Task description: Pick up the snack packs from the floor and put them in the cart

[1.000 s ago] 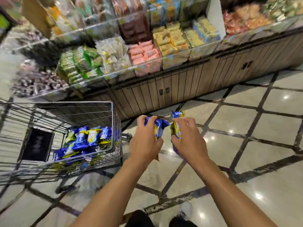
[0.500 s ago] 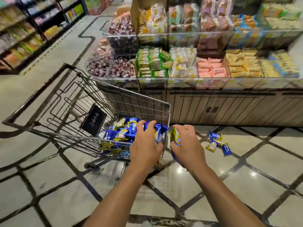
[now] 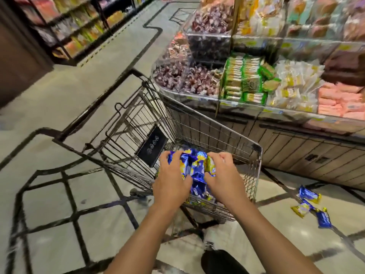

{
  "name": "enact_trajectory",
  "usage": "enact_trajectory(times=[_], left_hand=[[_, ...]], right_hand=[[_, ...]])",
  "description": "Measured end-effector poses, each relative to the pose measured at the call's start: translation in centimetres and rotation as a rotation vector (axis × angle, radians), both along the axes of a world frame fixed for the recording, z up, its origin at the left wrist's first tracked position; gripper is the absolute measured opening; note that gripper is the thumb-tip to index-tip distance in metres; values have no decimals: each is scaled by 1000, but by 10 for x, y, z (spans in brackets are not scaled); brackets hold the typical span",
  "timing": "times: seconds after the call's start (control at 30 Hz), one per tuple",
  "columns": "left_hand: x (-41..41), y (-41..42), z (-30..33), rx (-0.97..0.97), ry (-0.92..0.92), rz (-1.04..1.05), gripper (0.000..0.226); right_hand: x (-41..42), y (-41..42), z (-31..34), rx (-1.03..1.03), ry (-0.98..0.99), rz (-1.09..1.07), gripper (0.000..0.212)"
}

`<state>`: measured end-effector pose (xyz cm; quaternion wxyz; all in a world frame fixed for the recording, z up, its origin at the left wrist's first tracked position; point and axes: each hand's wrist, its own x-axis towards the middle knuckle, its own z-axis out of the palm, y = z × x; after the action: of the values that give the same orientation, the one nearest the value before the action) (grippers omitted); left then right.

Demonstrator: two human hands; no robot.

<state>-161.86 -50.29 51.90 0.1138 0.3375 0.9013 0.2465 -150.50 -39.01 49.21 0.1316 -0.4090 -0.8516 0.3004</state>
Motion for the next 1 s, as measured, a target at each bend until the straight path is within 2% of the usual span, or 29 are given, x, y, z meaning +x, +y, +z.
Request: enact_trajectory(times=[0.17, 0.4, 0.7, 0.87, 1.0], left_hand=[[-57, 35, -9, -42, -15, 52, 68], [-131, 78, -31, -36, -44, 36, 70], [-230, 120, -93, -107, -93, -75, 71], [-257, 142, -140, -147, -161, -108, 76], [-269, 169, -185, -198, -191, -120, 70]], right_hand=[[-56, 41, -17, -33, -25, 57, 56], [-121, 75, -36, -76, -93, -33, 55], [-199, 99, -80, -117, -171, -148, 58], [-228, 118, -119, -140, -270, -178, 62], [-249, 144, -160, -190, -305, -167, 61]])
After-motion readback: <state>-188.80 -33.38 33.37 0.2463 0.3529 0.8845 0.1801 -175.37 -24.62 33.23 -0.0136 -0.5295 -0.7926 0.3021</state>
